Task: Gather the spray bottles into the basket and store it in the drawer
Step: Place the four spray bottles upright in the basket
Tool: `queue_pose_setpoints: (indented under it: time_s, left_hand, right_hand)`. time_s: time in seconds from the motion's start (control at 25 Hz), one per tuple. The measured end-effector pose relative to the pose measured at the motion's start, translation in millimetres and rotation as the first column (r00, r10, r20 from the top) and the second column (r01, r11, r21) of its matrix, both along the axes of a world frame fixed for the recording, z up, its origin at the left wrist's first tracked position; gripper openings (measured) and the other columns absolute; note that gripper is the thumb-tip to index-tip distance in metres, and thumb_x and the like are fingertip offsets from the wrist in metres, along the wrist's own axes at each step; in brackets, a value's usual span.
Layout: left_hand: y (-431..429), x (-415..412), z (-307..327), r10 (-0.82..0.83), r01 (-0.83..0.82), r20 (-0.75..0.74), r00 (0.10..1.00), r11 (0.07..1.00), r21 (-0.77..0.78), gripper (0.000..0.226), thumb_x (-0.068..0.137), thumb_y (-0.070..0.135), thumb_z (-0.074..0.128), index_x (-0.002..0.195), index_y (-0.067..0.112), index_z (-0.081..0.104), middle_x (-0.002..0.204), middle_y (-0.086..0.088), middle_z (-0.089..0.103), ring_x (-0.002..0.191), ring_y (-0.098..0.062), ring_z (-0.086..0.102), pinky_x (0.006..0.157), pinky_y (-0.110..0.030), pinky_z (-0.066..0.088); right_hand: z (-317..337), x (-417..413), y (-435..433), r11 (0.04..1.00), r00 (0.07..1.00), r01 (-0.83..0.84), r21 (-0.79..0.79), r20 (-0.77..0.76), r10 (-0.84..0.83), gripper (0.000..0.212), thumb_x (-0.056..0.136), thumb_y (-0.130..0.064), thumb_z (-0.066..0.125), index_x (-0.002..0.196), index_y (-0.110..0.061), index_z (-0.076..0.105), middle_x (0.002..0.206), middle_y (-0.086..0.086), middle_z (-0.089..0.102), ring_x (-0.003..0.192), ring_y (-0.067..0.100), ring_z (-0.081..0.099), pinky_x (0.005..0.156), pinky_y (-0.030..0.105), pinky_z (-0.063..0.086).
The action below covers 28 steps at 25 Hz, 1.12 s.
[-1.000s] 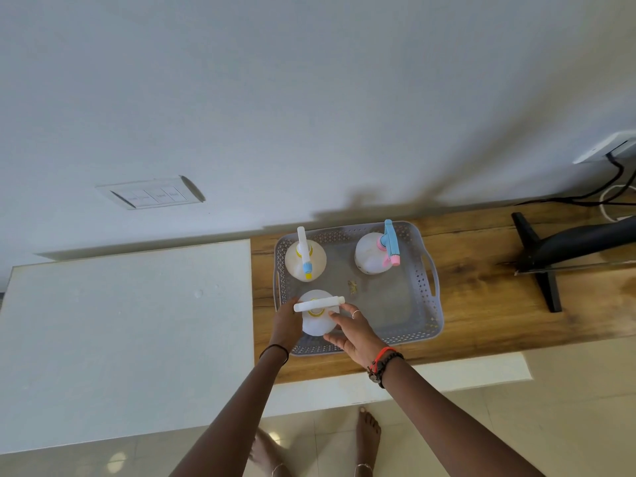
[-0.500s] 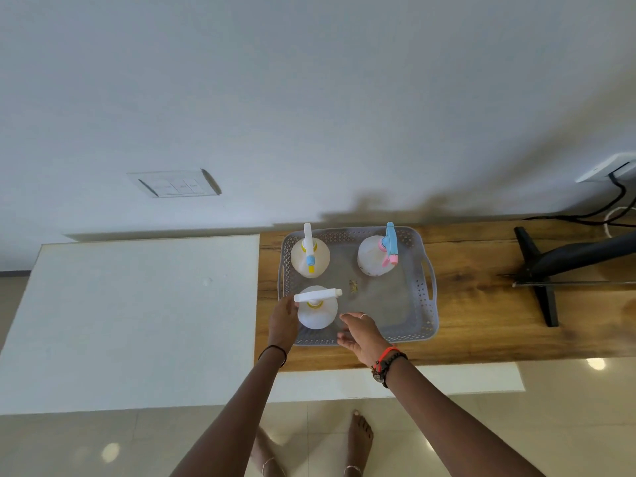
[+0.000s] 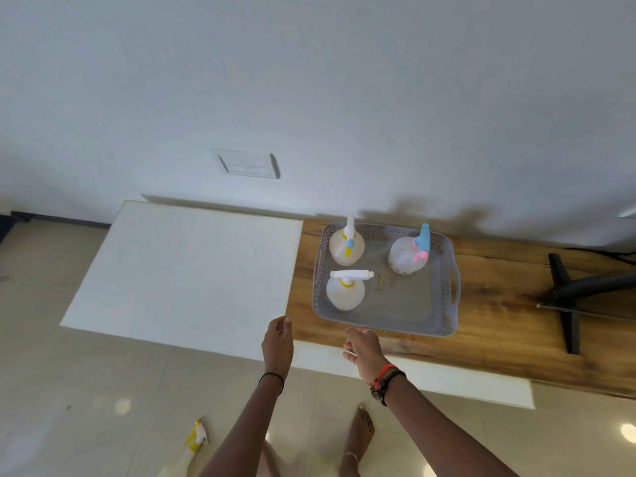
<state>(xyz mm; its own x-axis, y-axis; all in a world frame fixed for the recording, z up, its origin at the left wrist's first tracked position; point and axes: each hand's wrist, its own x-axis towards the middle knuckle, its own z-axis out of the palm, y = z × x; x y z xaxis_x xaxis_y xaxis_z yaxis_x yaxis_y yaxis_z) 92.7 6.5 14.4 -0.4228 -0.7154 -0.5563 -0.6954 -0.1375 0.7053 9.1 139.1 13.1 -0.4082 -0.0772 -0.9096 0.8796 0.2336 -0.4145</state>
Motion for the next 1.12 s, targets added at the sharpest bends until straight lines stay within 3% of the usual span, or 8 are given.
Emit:
queue_pose_setpoints:
  time_s: [0.08, 0.16, 0.28, 0.44, 0.64, 0.8, 1.04, 1.12]
  left_hand:
    - [-5.9, 24.1, 0.5, 0.04, -0.04, 0.012, 0.999, 0.999, -0.008, 0.031, 0.098, 0.027, 0.043, 0.119, 0.008, 0.058, 0.106, 0.002, 0.058, 0.099, -0.014, 0.05, 0.086, -0.027, 0.035]
    - [-13.4, 50.2, 1.0, 0.075, -0.075, 0.018, 0.997, 0.997, -0.008, 0.032, 0.098, 0.027, 0.043, 0.118, 0.007, 0.058, 0.106, 0.0, 0.06, 0.097, -0.015, 0.05, 0.085, -0.027, 0.035]
    - [-30.1, 90.1, 2.5, 0.126, -0.125, 0.026, 0.992, 0.992, -0.014, 0.031, 0.098, 0.026, 0.044, 0.115, 0.005, 0.059, 0.108, -0.011, 0.065, 0.101, -0.026, 0.056, 0.086, -0.03, 0.039]
    - [-58.6, 155.6, 2.1, 0.145, -0.143, 0.037, 0.989, 0.988, -0.049, 0.032, 0.099, 0.025, 0.044, 0.116, 0.003, 0.058, 0.104, -0.013, 0.064, 0.107, -0.032, 0.057, 0.083, -0.031, 0.038]
    - [-101.3, 267.9, -15.4, 0.179, -0.177, 0.034, 0.983, 0.983, -0.059, 0.033, 0.098, 0.026, 0.044, 0.119, 0.004, 0.058, 0.118, -0.016, 0.064, 0.113, -0.032, 0.056, 0.098, -0.039, 0.041]
    - [-136.3, 359.1, -28.4, 0.125, -0.123, 0.08, 0.989, 0.992, -0.031, 0.034, 0.098, 0.029, 0.044, 0.115, 0.003, 0.059, 0.104, -0.013, 0.064, 0.091, -0.022, 0.051, 0.083, -0.029, 0.036]
    - [-174.0, 450.4, -45.0, 0.133, -0.132, 0.132, 0.982, 0.991, -0.017, 0.035, 0.098, 0.033, 0.043, 0.112, 0.005, 0.059, 0.105, -0.012, 0.063, 0.109, -0.032, 0.056, 0.083, -0.031, 0.036]
    - [-179.9, 473.4, -60.1, 0.163, -0.163, 0.14, 0.977, 0.987, -0.008, 0.035, 0.097, 0.033, 0.044, 0.116, 0.006, 0.058, 0.115, -0.015, 0.063, 0.111, -0.03, 0.056, 0.086, -0.032, 0.038]
  right_hand:
    - [6.1, 18.8, -11.3, 1.0, 0.999, -0.029, -0.007, 0.021, 0.029, 0.018, 0.094, -0.011, 0.044, 0.112, -0.01, 0.049, 0.079, 0.002, 0.043, 0.082, 0.021, 0.046, 0.092, 0.037, 0.046]
    - [13.0, 38.6, -24.4, 0.999, 0.998, -0.048, -0.009, 0.033, 0.049, 0.002, 0.093, -0.011, 0.046, 0.092, -0.011, 0.047, 0.078, 0.003, 0.041, 0.077, 0.02, 0.044, 0.077, 0.034, 0.045]
    - [16.1, 72.2, -45.8, 0.993, 0.993, -0.119, -0.008, 0.014, 0.119, 0.023, 0.091, -0.008, 0.046, 0.071, -0.017, 0.04, 0.071, 0.002, 0.035, 0.064, 0.017, 0.036, 0.062, 0.029, 0.036]
    - [19.7, 122.3, -71.9, 0.99, 0.99, -0.14, 0.02, 0.004, 0.14, 0.014, 0.092, -0.01, 0.047, 0.08, -0.016, 0.042, 0.069, 0.001, 0.037, 0.063, 0.015, 0.036, 0.064, 0.028, 0.039]
    - [12.8, 201.1, -105.2, 0.99, 0.991, -0.129, 0.054, -0.016, 0.13, 0.012, 0.093, -0.013, 0.049, 0.081, -0.015, 0.046, 0.073, 0.002, 0.042, 0.065, 0.014, 0.043, 0.06, 0.025, 0.042]
    - [3.7, 271.9, -124.6, 0.988, 0.991, -0.128, 0.085, -0.039, 0.131, 0.008, 0.093, -0.013, 0.051, 0.099, -0.01, 0.046, 0.076, 0.003, 0.045, 0.067, 0.014, 0.045, 0.064, 0.027, 0.043]
    - [-12.9, 362.7, -148.5, 0.957, 0.965, -0.262, 0.122, 0.016, 0.262, 0.005, 0.093, -0.012, 0.052, 0.094, -0.012, 0.047, 0.075, 0.002, 0.045, 0.067, 0.014, 0.043, 0.071, 0.031, 0.044]
    - [-24.2, 386.8, -157.1, 0.939, 0.944, -0.329, 0.102, 0.045, 0.326, 0.012, 0.093, -0.011, 0.05, 0.083, -0.014, 0.045, 0.073, 0.002, 0.042, 0.064, 0.016, 0.041, 0.075, 0.04, 0.052]
